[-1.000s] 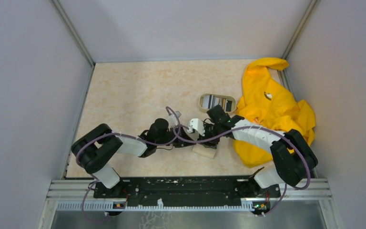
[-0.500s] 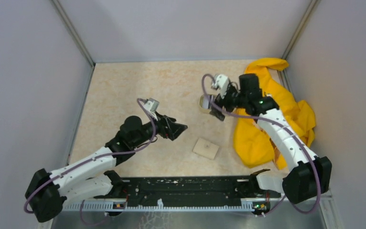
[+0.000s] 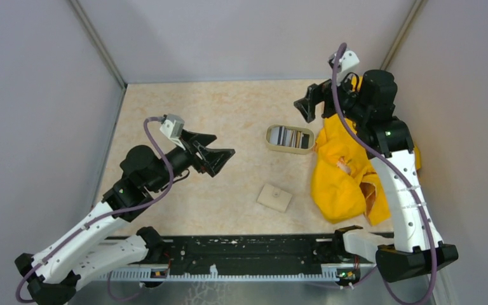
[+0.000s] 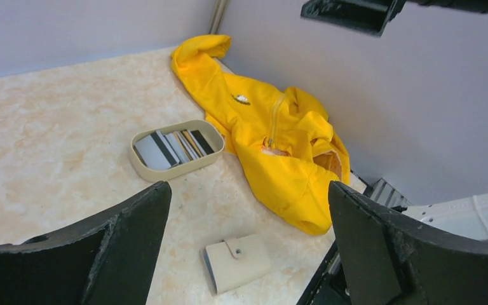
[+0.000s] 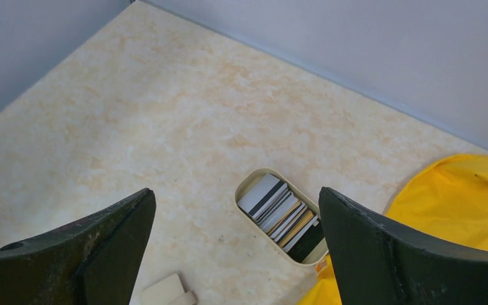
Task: Put the credit cards into the card holder
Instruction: Reset both arms
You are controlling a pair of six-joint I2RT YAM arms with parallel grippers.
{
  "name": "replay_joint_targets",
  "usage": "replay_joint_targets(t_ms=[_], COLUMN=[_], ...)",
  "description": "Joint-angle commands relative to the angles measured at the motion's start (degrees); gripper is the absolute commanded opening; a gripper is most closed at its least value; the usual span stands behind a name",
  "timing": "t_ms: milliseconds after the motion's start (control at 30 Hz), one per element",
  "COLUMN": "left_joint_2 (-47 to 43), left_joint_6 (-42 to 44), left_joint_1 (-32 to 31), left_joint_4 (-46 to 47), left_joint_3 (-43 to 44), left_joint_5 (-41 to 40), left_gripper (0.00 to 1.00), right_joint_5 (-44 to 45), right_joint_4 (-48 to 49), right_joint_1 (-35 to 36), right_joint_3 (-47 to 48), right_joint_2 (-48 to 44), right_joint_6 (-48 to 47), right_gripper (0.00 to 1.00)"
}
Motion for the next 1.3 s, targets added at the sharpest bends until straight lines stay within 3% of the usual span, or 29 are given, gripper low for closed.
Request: replay_joint_targets(t_ms=[0,1267], left_joint_2=[-1.3,-4.4], left_joint_6=[1.3,1.4], left_joint_1=[0.3,0.3], left_joint_4=[-5.4,-5.9], left_joint_3=[1.1,-2.6], left_joint_5=[0.5,-1.5], left_gripper=[0.99,0.99], right_joint_5=[6.3,5.1], right_joint_4=[0.6,2.6], right_joint_1=[0.2,-0.8], right_joint_3=[4.1,1.9], right_joint_2=[-1.3,-0.5], right_joint_6=[12.0,13.7], right_gripper=[0.98,0.98])
